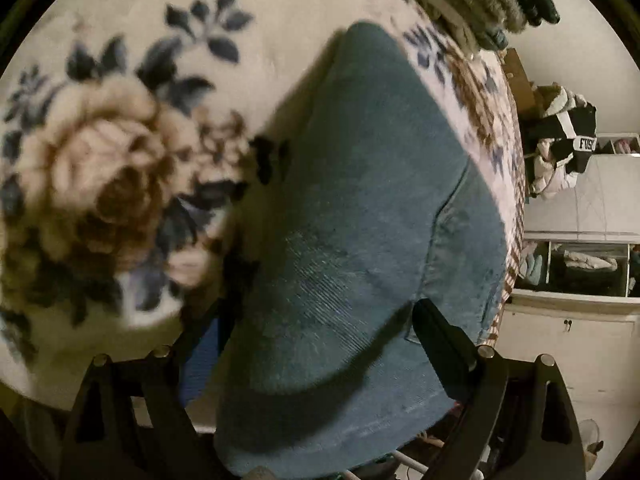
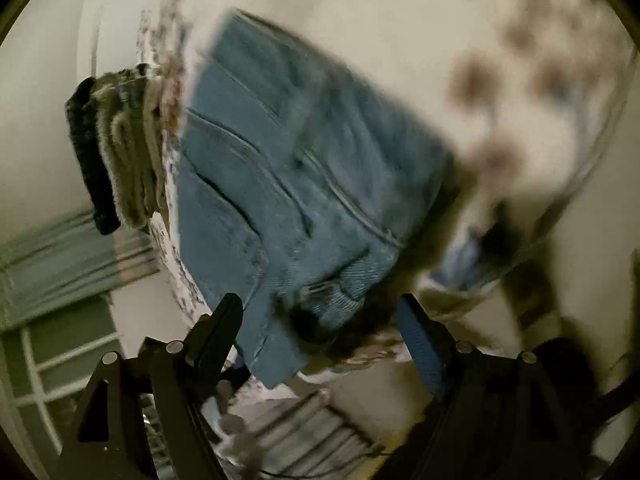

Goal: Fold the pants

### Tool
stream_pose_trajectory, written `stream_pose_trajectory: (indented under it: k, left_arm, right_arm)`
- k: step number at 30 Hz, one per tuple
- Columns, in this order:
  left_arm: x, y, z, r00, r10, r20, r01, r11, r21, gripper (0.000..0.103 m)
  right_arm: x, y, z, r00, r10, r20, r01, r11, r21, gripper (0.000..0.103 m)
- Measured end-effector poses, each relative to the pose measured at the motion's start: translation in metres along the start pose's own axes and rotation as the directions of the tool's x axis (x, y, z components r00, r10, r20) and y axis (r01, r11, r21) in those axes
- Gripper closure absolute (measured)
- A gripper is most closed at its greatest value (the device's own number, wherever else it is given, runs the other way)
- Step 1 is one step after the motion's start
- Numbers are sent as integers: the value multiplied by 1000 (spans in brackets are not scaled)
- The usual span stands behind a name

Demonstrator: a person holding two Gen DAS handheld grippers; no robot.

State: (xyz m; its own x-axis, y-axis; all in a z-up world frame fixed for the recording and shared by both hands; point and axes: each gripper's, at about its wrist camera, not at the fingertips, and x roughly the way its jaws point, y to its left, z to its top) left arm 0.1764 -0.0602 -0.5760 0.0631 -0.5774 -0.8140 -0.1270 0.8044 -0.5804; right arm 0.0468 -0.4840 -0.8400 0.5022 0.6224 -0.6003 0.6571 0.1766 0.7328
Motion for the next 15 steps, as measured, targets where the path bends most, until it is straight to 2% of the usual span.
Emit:
stream_pose_trajectory:
  k: [4,6,10,13,15]
  left_arm:
    - [5,3,4,1000,-21,-1,21,1000,-4,12]
    - [5,3,5,1000,-26,2,26,1000,2,12]
    - [5,7,4,999,-40,10,40,999,-10,12]
    - [2,13,1,999,-46,17,47,999,-14,12]
    - [1,16,-2,999,-46,24,47,999,-11,11]
  right_arm:
    - [28,-2,3,998,64,27,-64,998,-1,20]
    - [33,-1,4,994,101,46,-102,995,20,14]
    - [33,1,3,986,142,83,-146,988,47,13]
    - [28,11,4,973,196,126,-201,979,30,13]
    - [36,12,9,974,187,132,-191,981,20,13]
